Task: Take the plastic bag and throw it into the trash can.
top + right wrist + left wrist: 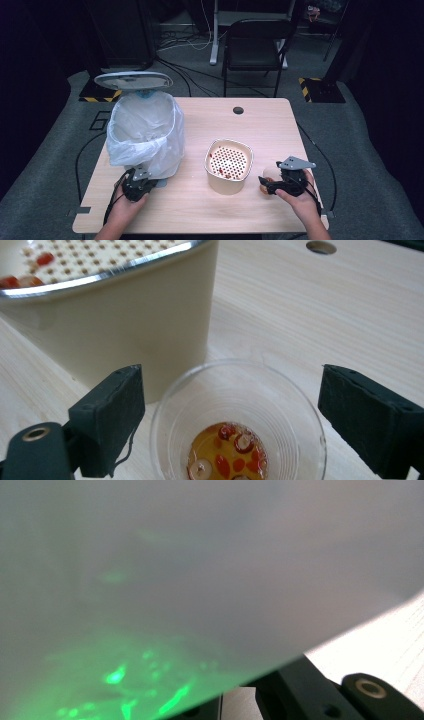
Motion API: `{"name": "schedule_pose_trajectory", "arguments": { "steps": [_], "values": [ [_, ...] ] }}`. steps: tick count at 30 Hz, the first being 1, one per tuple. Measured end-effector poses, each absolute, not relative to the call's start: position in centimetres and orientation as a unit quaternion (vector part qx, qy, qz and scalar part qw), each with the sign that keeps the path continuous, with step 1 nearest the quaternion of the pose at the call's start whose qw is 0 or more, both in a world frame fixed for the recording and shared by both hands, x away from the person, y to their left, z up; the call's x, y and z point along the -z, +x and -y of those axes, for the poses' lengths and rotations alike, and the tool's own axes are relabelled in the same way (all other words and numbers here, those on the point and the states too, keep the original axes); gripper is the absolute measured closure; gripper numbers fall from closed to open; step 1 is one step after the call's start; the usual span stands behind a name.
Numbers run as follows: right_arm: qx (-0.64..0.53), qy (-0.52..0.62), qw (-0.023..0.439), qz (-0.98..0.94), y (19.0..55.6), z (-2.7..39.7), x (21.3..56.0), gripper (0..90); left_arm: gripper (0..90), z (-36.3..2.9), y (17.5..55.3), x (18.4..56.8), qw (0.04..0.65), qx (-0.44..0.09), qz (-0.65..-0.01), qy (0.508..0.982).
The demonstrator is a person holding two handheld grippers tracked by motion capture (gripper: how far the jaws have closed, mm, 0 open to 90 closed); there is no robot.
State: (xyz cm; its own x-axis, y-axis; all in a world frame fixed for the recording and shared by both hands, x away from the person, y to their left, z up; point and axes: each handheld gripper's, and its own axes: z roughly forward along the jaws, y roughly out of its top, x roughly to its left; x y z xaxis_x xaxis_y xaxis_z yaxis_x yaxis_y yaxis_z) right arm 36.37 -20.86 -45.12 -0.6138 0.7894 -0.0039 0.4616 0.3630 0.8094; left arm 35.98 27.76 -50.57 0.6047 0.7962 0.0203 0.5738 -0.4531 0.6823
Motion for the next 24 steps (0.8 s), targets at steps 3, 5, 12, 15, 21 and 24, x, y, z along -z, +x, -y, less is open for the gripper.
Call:
{"name": "schedule_pose_trajectory", "arguments": {
  "steps": [3,5,12,15,21,24],
  "values": [
    [-0.414,0.384,0.209,-0.798,36.3,20.6,44.2,14.2,90.0,-27.8,36.0,50.6,0.325,-0.172,-0.410,0.835],
    [-0.424,0.379,0.208,-0.796,36.3,20.3,43.5,14.4,90.0,-27.8,36.0,50.6,0.323,-0.172,-0.408,0.836],
    [-0.456,0.379,0.182,-0.785,37.2,18.8,41.4,24.0,90.0,-27.8,36.0,50.6,0.323,-0.172,-0.407,0.837],
    [-0.457,0.374,0.178,-0.787,37.7,18.0,40.9,25.8,90.0,-27.8,36.0,50.6,0.324,-0.172,-0.407,0.836],
    [-0.444,0.367,0.165,-0.801,38.9,16.4,41.2,29.9,90.0,-27.8,36.0,50.6,0.326,-0.172,-0.408,0.835],
    [-0.436,0.373,0.159,-0.804,39.4,16.1,41.6,30.6,90.0,-27.8,36.0,50.6,0.328,-0.171,-0.407,0.835]
  ]
}}
